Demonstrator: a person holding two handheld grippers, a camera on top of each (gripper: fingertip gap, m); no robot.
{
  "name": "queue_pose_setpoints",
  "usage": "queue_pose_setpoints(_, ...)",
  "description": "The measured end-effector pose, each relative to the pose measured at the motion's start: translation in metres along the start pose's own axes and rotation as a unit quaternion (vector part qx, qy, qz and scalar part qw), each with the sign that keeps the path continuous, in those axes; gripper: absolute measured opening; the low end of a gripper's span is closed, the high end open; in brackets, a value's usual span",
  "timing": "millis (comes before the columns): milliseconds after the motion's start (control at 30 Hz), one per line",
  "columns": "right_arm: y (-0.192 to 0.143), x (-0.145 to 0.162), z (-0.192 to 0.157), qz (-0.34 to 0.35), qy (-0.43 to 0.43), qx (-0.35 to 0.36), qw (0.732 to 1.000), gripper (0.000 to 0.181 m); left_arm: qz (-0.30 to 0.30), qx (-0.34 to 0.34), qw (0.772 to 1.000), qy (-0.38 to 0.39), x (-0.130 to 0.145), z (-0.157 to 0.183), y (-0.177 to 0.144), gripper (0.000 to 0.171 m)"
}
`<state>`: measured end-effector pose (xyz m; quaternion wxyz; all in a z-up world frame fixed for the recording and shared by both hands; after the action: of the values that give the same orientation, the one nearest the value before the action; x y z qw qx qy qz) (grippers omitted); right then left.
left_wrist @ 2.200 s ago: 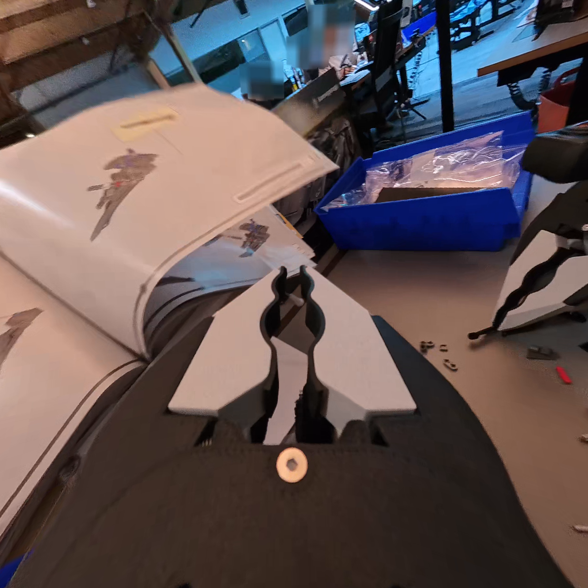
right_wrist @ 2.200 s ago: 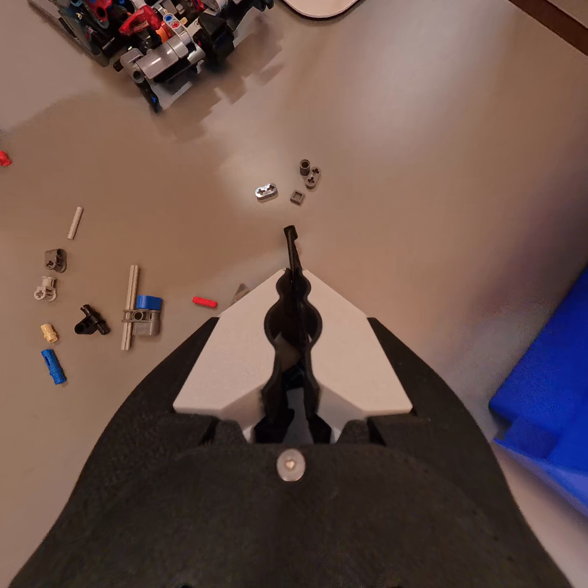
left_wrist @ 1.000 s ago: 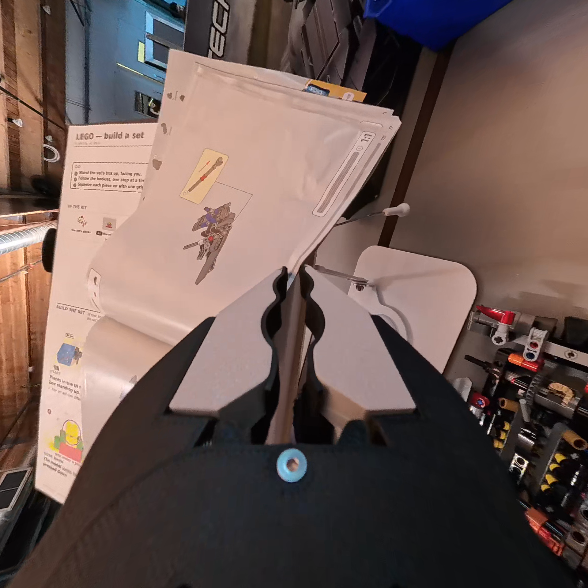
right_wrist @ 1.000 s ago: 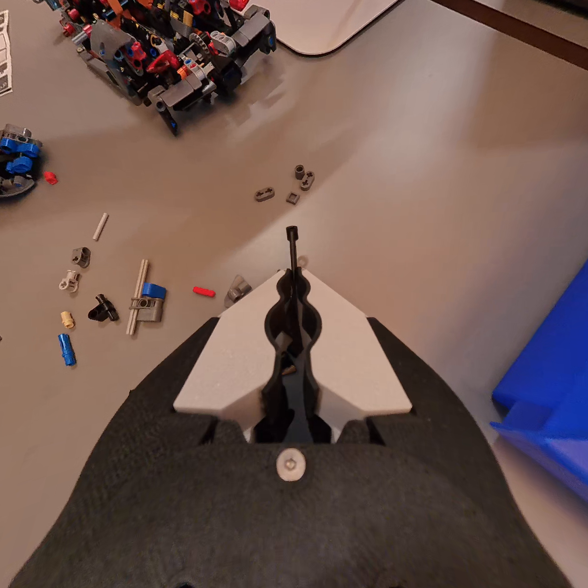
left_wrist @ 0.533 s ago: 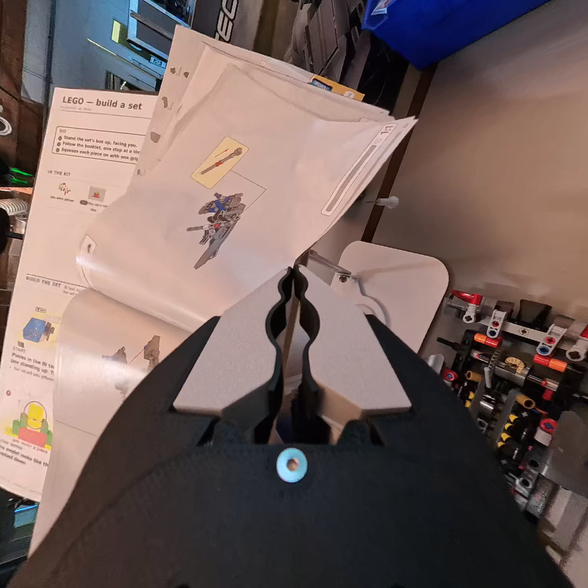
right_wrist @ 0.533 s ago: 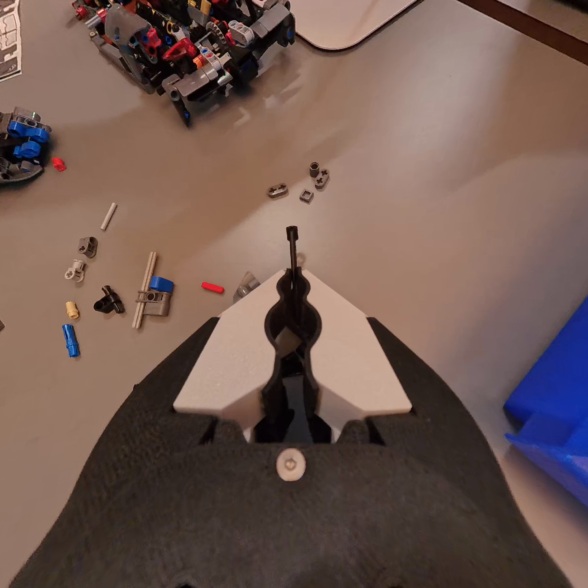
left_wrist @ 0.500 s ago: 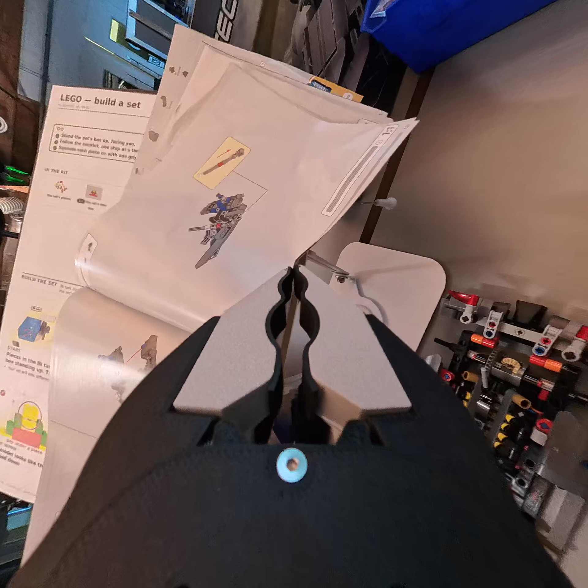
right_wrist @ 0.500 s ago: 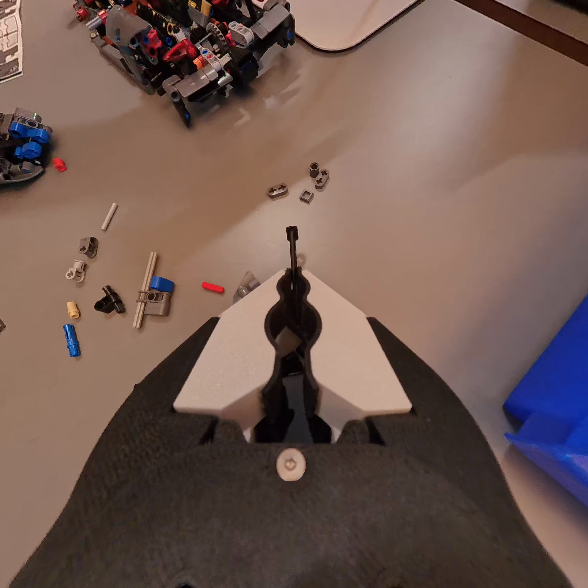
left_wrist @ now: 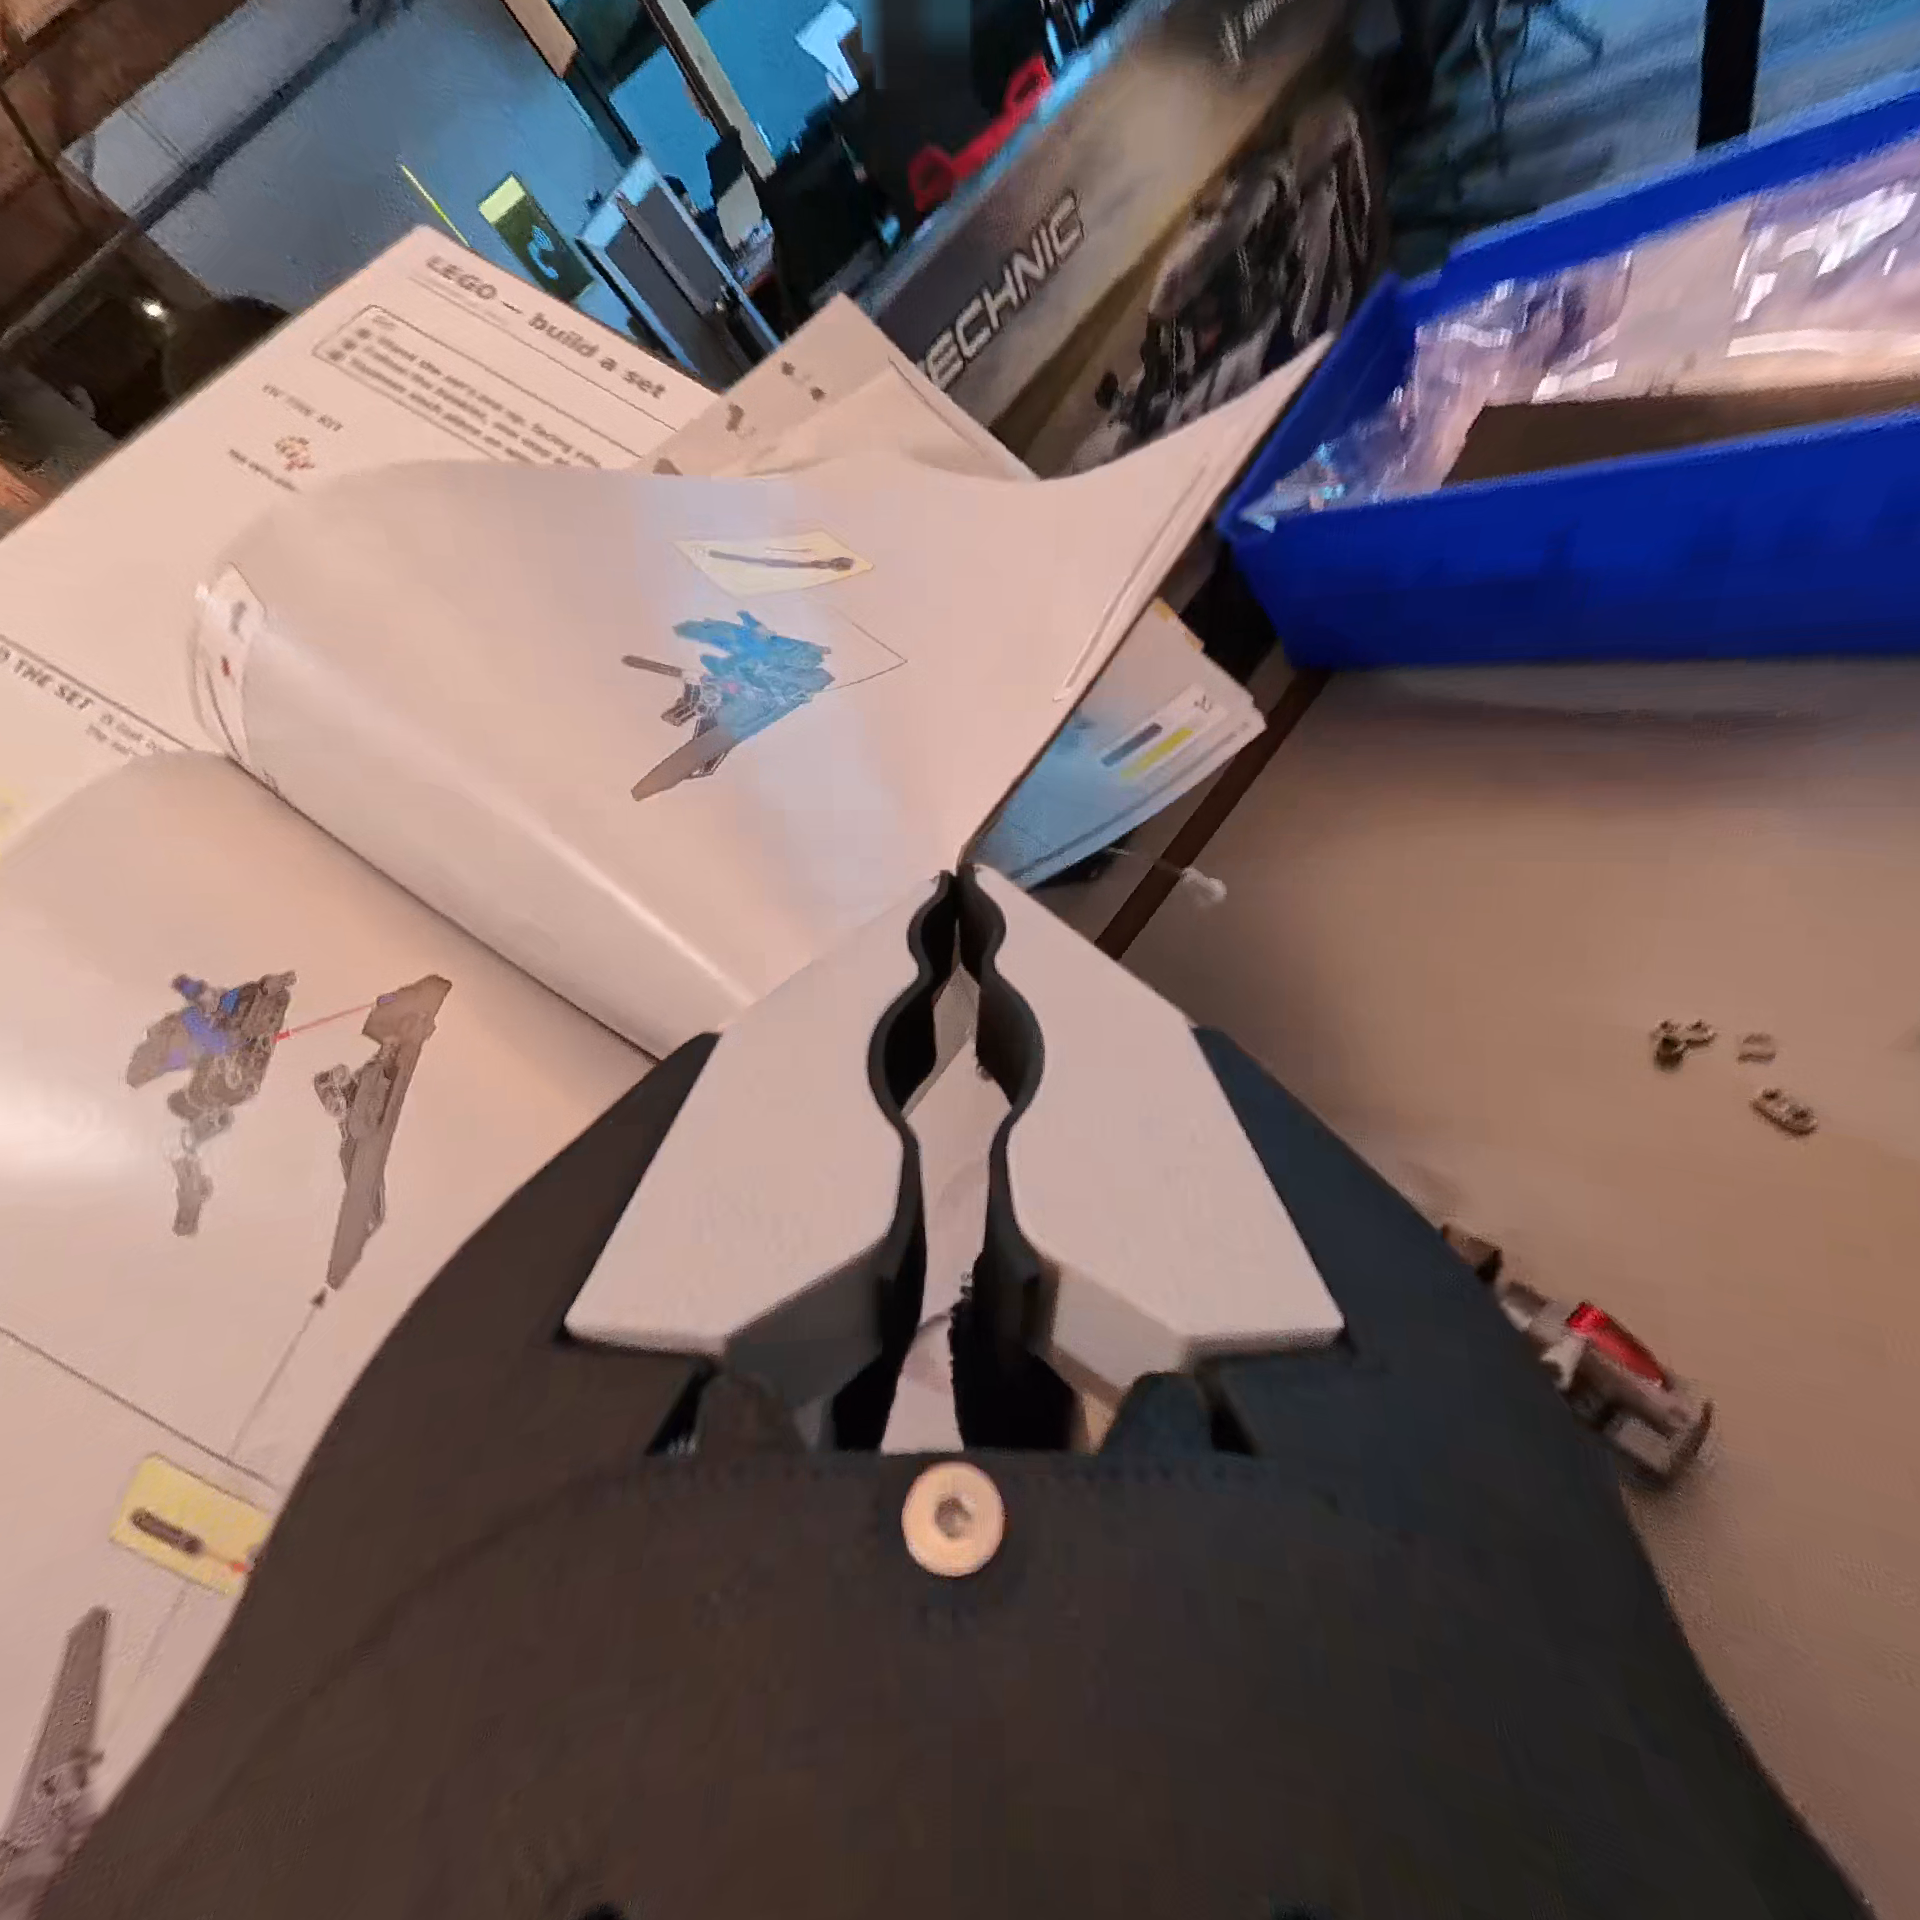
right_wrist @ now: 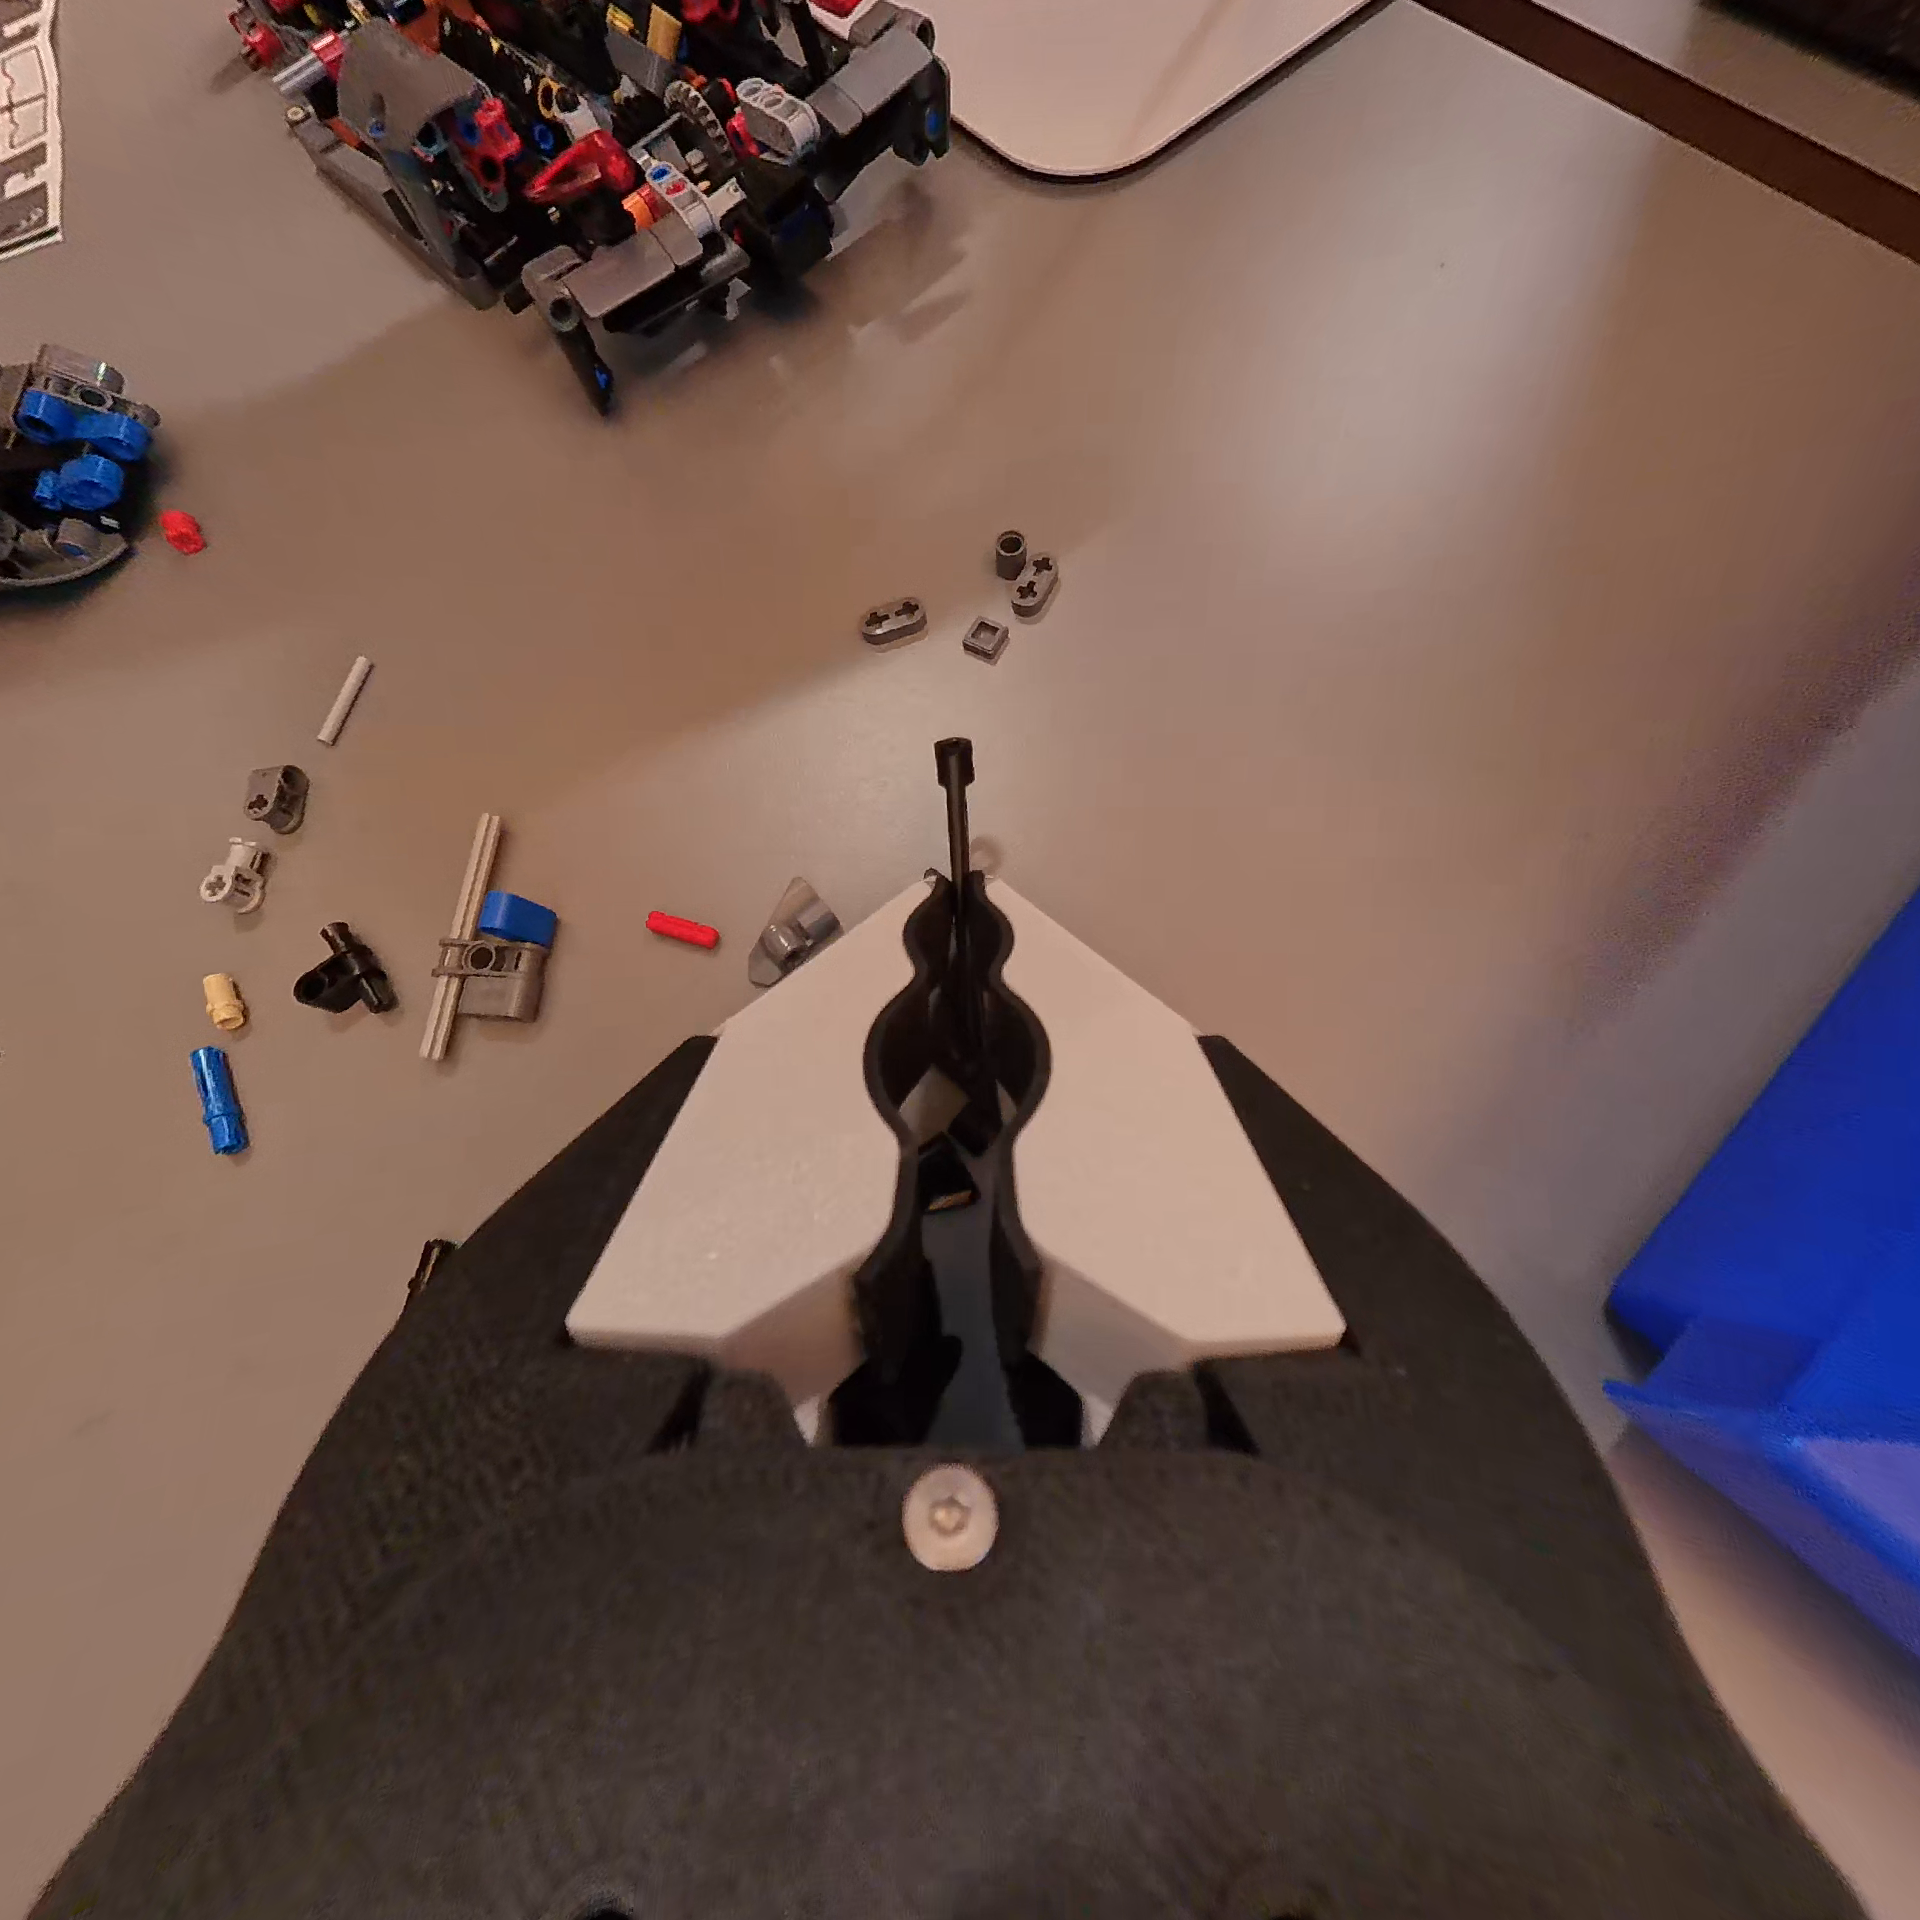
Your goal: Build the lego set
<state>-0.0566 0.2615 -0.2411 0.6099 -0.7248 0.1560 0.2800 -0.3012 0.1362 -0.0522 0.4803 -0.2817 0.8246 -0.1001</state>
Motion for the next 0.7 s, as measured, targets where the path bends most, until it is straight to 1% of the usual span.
queue_pose_setpoints(100, 0.0, 0.0, 0.0, 0.001, -0.001, 0.001, 1.0, 0.0, 0.018, 0.004, 0.999, -0.034, 0.0, 0.0, -0.002, 0.0)
queue_pose_setpoints(233, -0.001, 0.001, 0.002, 0.003, 0.002, 0.002, 1.0, 0.0, 0.034, -0.014, 0.997, -0.066, 0.0, 0.002, -0.003, 0.0)
queue_pose_setpoints(367, 0.0, 0.001, 0.002, 0.002, 0.001, 0.002, 1.0, 0.0, 0.058, -0.017, 0.993, -0.101, 0.0, 0.002, -0.006, 0.0)
queue_pose_setpoints(500, 0.001, 0.002, 0.001, 0.0, -0.001, 0.002, 1.0, 0.0, 0.085, -0.013, 0.986, -0.143, 0.003, -0.004, -0.013, 0.0)
queue_pose_setpoints(700, 0.002, 0.001, 0.001, -0.001, -0.004, 0.002, 1.0, 0.0, 0.117, -0.012, 0.975, -0.187, 0.009, -0.015, -0.024, 0.0)
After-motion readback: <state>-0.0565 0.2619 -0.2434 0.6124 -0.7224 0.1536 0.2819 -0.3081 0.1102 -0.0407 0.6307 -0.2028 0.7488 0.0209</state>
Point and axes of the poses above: each gripper's, where its closed fingertips meet, y out along the fingers, x out of its underside, z = x × y across the jaws, the point moved 6 cm from there along -y, back along the fingers, and after that the axes turned 13 degrees about -z, right-handed, at the moved point
